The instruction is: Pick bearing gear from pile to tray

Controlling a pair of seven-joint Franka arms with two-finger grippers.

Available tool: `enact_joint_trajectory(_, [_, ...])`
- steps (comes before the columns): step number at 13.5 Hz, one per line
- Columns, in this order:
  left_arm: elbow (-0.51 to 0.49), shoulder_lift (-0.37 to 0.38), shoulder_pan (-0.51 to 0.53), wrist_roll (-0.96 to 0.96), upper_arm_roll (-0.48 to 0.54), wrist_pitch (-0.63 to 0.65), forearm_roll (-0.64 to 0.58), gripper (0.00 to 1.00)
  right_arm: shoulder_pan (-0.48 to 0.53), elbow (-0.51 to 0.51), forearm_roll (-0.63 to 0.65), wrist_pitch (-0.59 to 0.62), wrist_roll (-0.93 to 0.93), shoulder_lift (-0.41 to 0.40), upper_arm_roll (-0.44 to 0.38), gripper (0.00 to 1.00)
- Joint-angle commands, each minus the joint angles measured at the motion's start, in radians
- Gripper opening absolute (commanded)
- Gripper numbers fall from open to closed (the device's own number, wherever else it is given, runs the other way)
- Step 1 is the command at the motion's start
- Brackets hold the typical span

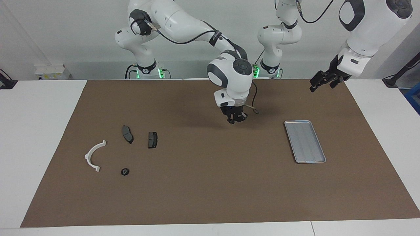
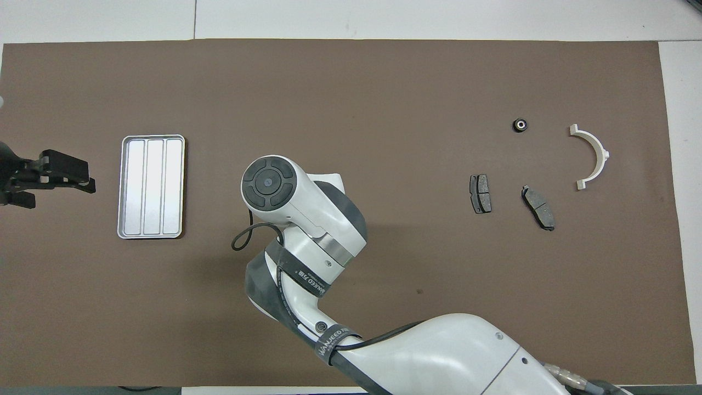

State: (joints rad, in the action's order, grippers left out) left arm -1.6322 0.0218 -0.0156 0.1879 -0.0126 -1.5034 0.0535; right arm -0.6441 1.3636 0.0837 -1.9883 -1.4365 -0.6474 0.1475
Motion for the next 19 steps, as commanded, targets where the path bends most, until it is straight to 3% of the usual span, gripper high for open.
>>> enact_joint_trajectory(1, [-0.003,0.006,0.002,0.002,-0.004,0.011,-0.009,1.0,0.021,0.023,0.018,-0.062,-0.013,-0.011,0.0,0.0])
enact_joint_trajectory(7, [-0.003,0.006,0.002,0.002,-0.004,0.011,-0.009,1.0,0.043,0.193,0.025,-0.217,0.014,0.023,-0.002,0.0])
enact_joint_trajectory(10, [-0.003,0.006,0.002,0.002,-0.004,0.011,-0.009,1.0,0.047,0.189,0.025,-0.198,0.019,0.025,-0.002,0.0])
enact_joint_trajectory(11, [-0.003,0.006,0.002,0.002,-0.004,0.017,-0.009,1.0,0.047,0.18,0.025,-0.175,0.019,0.025,-0.002,0.21])
enact_joint_trajectory(12, [-0.005,0.006,0.002,0.002,-0.004,0.015,-0.009,1.0,0.047,0.158,0.027,-0.14,0.018,0.025,-0.005,0.99])
enact_joint_trajectory(16, [-0.002,0.004,0.012,0.024,-0.001,-0.003,-0.015,1.0,0.107,-0.108,0.007,0.136,0.025,-0.003,-0.002,1.0])
enact_joint_trajectory(19, [-0.031,0.018,-0.004,0.07,-0.004,-0.036,-0.015,1.0,0.237,-0.198,-0.001,0.316,0.274,0.06,0.024,1.0])
